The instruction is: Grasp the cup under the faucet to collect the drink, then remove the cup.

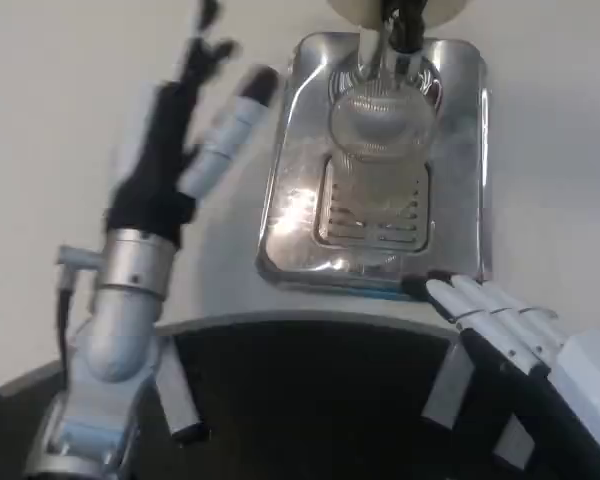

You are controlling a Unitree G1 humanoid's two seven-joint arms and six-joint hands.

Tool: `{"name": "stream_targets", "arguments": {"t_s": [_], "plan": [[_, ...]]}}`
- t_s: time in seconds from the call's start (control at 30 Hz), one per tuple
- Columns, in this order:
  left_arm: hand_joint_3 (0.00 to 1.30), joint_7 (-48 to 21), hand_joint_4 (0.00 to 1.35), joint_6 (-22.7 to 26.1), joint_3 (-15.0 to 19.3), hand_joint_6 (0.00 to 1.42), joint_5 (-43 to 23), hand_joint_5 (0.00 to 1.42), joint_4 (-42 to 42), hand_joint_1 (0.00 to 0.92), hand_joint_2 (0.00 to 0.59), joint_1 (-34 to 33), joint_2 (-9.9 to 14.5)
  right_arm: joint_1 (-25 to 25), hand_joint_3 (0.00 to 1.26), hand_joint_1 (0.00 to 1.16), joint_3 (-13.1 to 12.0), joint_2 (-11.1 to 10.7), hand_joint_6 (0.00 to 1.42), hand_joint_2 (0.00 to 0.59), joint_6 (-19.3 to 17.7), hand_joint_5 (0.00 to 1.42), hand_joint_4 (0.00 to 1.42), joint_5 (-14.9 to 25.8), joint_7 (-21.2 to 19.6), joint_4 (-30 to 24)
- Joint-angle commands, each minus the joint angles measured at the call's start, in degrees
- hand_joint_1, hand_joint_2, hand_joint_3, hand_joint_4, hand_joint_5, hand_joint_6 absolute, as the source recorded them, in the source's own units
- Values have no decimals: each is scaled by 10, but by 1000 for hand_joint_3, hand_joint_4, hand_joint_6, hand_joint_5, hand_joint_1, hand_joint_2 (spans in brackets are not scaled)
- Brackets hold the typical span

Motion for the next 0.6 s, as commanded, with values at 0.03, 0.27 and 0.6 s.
{"name": "stream_targets", "arguments": {"t_s": [0.03, 0.27, 0.6], "plan": [[0, -33, 0, 49, 18, 1, -55, 10, -89, 0, 176, 23, -13, -7, 105, 592, 4, 2, 196, 341, 8, 109, 84, -2, 2, 7], [0, -78, 0, 160, 25, 0, -133, 0, -241, 0, 196, 38, -23, -21, 99, 565, 17, 2, 210, 340, 14, 109, 76, -6, 0, 17], [0, -95, 0, 337, 30, 0, -267, 0, -395, 0, 212, 29, -56, -28, 91, 516, 28, -7, 211, 336, 3, 107, 73, -5, -12, 43]]}}
